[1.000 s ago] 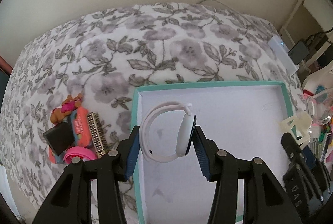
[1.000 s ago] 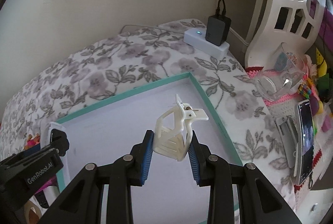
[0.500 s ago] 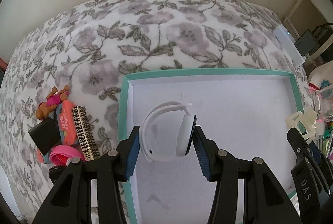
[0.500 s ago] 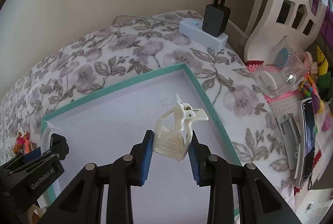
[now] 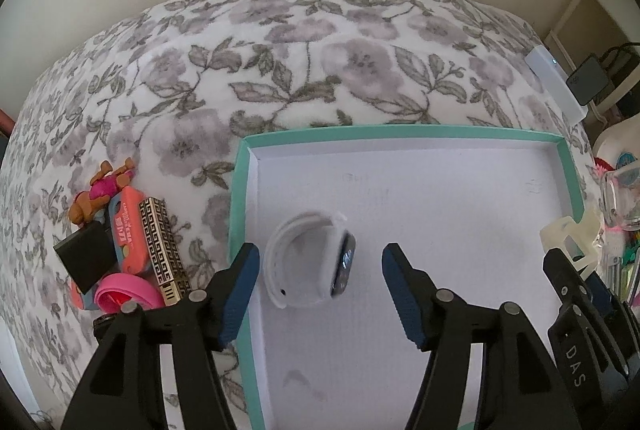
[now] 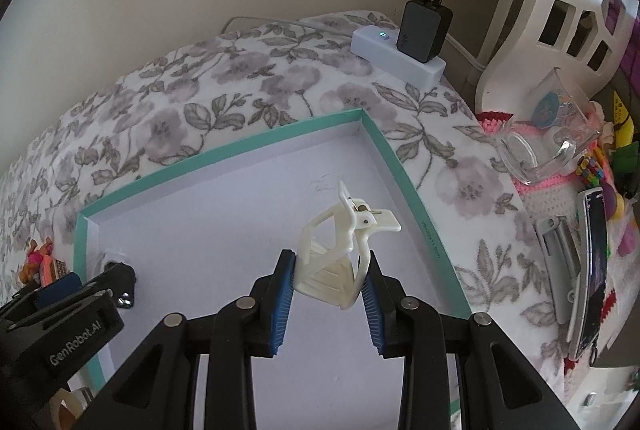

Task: Organize rigid objects
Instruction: 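Open the left gripper to drop the watch while the right releases the clip in the tray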

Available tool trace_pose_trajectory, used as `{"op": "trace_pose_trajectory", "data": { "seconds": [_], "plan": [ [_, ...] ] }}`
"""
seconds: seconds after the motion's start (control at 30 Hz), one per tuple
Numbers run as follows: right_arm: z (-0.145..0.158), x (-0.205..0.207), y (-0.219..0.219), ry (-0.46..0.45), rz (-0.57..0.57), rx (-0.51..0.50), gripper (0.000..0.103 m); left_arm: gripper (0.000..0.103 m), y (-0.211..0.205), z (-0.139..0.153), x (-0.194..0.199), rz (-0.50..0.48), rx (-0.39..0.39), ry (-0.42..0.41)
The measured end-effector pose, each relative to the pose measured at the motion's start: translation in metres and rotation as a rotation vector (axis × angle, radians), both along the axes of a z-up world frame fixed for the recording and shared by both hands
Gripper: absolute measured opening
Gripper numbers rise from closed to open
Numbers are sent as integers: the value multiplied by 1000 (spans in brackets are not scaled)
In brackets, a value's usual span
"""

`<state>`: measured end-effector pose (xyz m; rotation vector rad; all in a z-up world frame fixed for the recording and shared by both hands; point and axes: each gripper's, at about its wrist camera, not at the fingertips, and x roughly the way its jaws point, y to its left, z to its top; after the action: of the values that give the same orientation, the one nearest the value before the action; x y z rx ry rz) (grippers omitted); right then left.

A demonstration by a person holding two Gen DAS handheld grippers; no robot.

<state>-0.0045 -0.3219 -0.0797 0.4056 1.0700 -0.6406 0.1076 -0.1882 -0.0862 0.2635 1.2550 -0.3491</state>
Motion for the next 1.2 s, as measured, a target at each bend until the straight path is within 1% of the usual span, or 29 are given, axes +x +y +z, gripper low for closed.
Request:
{"op": "trace_pose_trajectory", "data": {
  "seconds": [0.13,0.23,0.4,0.43,0.47,0.5,0.53,0.57,0.6,0.7,0.73,0.8,0.87,0.93,1.0,1.07,1.2],
  "plan": [
    [-1,0,0,3,3,0,35,67,4,2,1,17,4,0],
    [-1,1,1,7,6,-7,35,71,6,2,2,29,10,-4],
    [-1,1,2,9,3,-11,37,71,9,2,3,44,12,-3],
    [-1,1,1,10,3,-11,40,71,9,2,3,46,12,-2],
    [-1,1,1,12,1,-10,48,72,10,2,4,50,12,-1],
    [-1,1,1,8,1,-12,53,74,11,2,4,54,12,-1],
    [-1,0,1,5,-2,-10,60,80,12,2,5,59,12,-1],
    [-1,0,1,1,-4,-10,62,85,13,2,5,65,9,-2],
    [0,0,0,0,-8,-11,63,86,14,3,6,70,8,-5],
    [-1,0,0,1,-10,-10,71,86,17,5,7,82,13,-16],
    [-1,0,0,1,-10,-8,75,87,18,5,7,86,16,-21],
    [-2,0,0,3,-7,-7,80,94,20,5,8,95,26,-31],
    [-2,0,0,4,-6,-8,88,96,23,5,9,106,33,-38],
    [-2,0,0,2,-9,-10,92,96,25,5,11,117,36,-40],
    [-2,-1,-1,-1,-15,-6,93,97,28,5,12,129,33,-41],
    [-2,-2,-2,-2,-21,-2,101,101,30,4,14,135,34,-38],
    [-2,-2,-2,-6,-25,-4,103,102,36,2,16,150,43,-42]
  ]
}}
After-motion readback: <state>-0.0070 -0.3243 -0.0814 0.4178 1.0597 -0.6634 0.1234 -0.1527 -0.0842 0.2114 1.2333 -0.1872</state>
